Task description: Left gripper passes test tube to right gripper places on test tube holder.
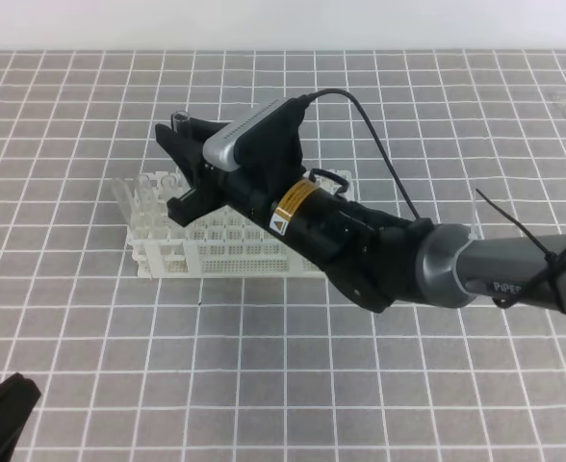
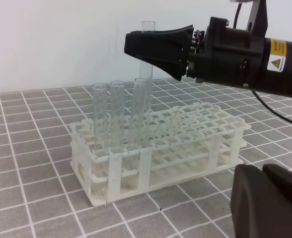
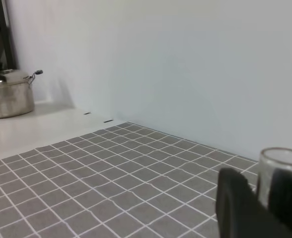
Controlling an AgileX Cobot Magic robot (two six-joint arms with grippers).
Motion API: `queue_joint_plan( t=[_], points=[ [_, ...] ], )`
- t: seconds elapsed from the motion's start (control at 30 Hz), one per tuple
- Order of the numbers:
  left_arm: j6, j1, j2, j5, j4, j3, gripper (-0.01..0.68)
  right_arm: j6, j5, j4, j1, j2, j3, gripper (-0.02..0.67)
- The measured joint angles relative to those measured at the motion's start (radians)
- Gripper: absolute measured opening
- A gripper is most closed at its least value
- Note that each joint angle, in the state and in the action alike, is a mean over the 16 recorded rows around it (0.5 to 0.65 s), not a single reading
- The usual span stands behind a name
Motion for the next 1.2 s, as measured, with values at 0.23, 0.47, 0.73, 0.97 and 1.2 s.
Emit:
queue_joint_plan(
  t=[0.23, 0.47, 0.73, 0.97, 1.2],
  points=[
    [0.000, 0.000, 0.000, 0.001, 0.000, 0.000, -0.001, 0.007, -0.014, 0.004, 0.000, 0.009, -0.001, 0.095],
    [0.000, 0.000, -0.001, 0.001, 0.000, -0.002, 0.000, 0.007, -0.013, 0.008, 0.000, 0.004, -0.002, 0.095],
    [0.000, 0.000, -0.001, 0.001, 0.000, -0.002, 0.000, 0.005, 0.017, 0.003, 0.000, -0.028, -0.001, 0.095],
    [0.000, 0.000, -0.001, 0.002, 0.000, -0.002, 0.000, 0.013, 0.059, -0.018, 0.000, -0.049, 0.000, 0.095],
    [0.000, 0.000, 0.000, 0.003, 0.000, -0.001, 0.000, 0.028, 0.093, -0.037, 0.000, -0.052, 0.000, 0.095]
  ],
)
